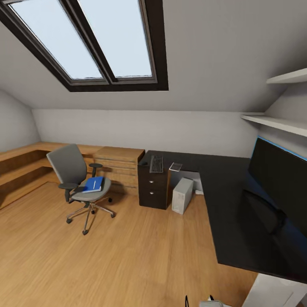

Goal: In the bedroom, organize the workspace by keeping the computer under the desk, ensuring the monitor is on the desk, placing the keyboard on the desk next to the monitor, placing the mouse on the desk next to the keyboard, moving the folder from the swivel chair onto the desk next to the mouse, stacking the notebook on top of the folder with the pen on top of the notebook, and positioning the swivel chair next to the desk.

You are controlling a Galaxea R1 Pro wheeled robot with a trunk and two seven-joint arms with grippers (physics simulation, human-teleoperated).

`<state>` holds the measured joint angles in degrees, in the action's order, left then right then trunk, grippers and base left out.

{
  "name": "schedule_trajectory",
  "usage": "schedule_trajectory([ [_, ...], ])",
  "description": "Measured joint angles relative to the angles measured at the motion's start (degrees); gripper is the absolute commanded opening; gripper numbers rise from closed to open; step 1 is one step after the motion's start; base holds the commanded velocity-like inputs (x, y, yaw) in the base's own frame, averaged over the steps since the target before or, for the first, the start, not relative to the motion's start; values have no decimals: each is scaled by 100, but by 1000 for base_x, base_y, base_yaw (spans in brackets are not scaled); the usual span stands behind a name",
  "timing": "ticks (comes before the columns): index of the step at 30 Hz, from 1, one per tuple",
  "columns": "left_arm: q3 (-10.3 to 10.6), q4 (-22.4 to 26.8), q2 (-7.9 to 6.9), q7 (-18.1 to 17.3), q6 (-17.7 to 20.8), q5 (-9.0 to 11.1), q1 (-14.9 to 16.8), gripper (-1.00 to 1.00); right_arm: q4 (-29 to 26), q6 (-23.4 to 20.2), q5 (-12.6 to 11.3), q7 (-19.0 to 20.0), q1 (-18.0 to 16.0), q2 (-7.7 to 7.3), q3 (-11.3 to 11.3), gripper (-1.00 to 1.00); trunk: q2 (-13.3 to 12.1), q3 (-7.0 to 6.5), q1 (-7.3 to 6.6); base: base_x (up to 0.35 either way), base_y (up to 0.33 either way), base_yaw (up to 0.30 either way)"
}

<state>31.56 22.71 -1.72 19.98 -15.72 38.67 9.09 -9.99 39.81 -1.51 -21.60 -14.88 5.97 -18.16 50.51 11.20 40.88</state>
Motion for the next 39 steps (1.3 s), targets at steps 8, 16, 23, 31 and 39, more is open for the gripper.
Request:
schedule_trajectory([
  [8, 0, -2, 2, 0, 1, 0, 0, 100, 7, 1, 0, -1, 0, -7, -5, 100, 0, 0, 1, 270, 33, -47],
  [16, 3, -2, 1, -2, -7, -3, 1, 100, 8, 1, 1, -1, 0, -7, -8, 100, -1, 0, 3, 36, 2, -190],
  [23, 6, -1, 2, -1, -5, -6, 0, 100, 17, -8, -8, -1, 0, 9, -7, 100, 0, 0, 0, 294, 51, -9],
  [31, 5, -1, 2, 2, -4, -2, 0, 100, 25, -9, -7, -1, 0, 9, -8, 100, 0, 0, 0, 322, 47, 0],
  [39, 5, -1, 2, -2, -2, -3, 0, 100, 26, -9, -7, -1, 0, 9, -8, 100, 0, 0, 0, 322, 124, 0],
])
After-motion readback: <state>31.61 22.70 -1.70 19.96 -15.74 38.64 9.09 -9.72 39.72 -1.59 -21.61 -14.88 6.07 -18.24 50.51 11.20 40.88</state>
